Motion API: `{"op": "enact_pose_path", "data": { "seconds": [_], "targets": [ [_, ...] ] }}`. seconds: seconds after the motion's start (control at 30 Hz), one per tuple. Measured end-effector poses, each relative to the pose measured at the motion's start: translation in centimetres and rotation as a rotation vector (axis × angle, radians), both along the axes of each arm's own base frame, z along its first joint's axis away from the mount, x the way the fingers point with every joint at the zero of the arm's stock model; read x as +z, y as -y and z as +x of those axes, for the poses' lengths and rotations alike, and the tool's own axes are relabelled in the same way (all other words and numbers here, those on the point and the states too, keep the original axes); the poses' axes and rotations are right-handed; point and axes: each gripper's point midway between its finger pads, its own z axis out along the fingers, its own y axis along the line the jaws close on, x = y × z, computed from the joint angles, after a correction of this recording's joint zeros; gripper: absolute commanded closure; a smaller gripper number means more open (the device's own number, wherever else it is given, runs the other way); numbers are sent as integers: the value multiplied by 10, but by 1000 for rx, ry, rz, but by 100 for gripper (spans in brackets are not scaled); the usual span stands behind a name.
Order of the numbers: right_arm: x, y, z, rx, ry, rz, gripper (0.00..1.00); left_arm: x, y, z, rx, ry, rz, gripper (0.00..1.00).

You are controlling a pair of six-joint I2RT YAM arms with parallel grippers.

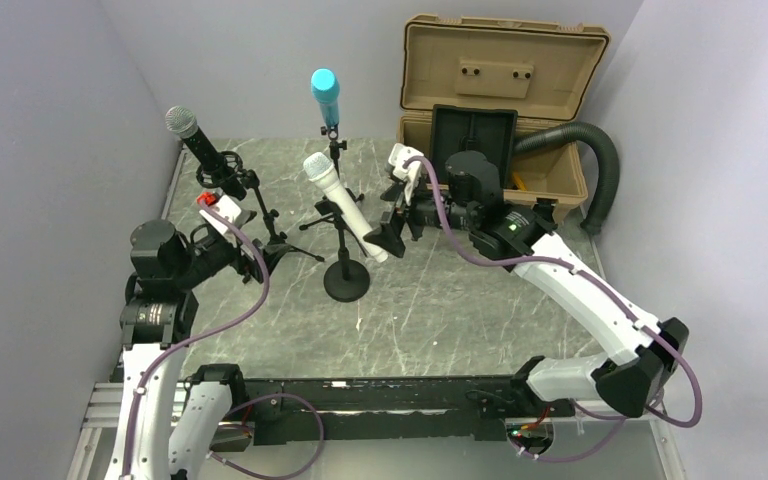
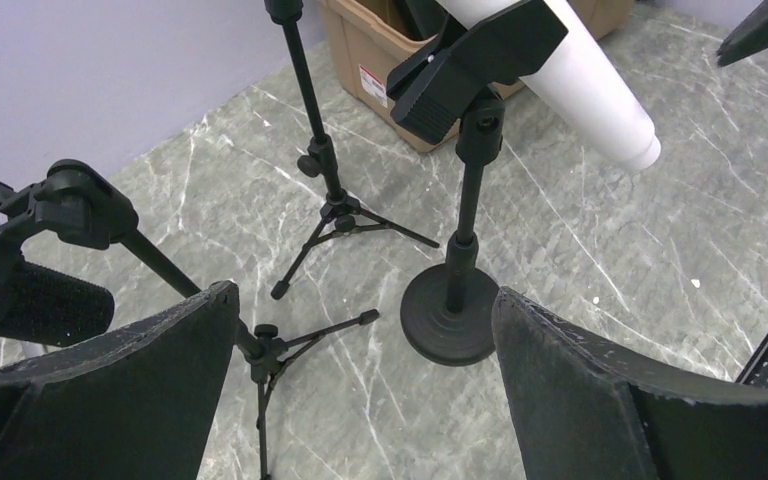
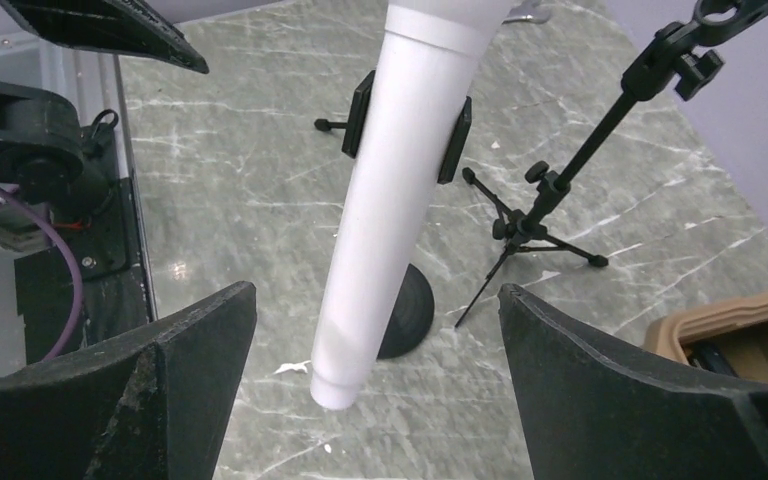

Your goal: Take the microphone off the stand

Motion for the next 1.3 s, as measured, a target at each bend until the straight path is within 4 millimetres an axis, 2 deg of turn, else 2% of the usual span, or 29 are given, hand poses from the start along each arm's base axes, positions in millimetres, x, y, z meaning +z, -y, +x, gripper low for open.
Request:
{"op": "enact_pose_path", "data": {
  "seconds": [0.33,0.43,0.8,0.87,0.97,1.13,1.3],
  "targets": [
    [-37,-33,16,1,-102,-24,29,-1,3,6,-20,33,-10,1],
    [-43,-39,20,-3,-123,-29,34,0,3,5,-20,38,-10,1],
    [-45,-47,24,-15,-152,-16,74,-2,3,5,-24,52,-4,1],
    [-45,-47,25,-15,-147,-18,86,-2,4,5,-29,53,-5,1],
    [-45,-46,25,-15,-145,-20,96,-1,8,3,-64,63,-3,1],
    [-45,-45,22,7,-128,-31,100,-2,20,2,-162,69,-9,1],
    [-41,-37,2,96,-102,-60,100,-6,37,5,-288,65,-33,1]
  ]
}}
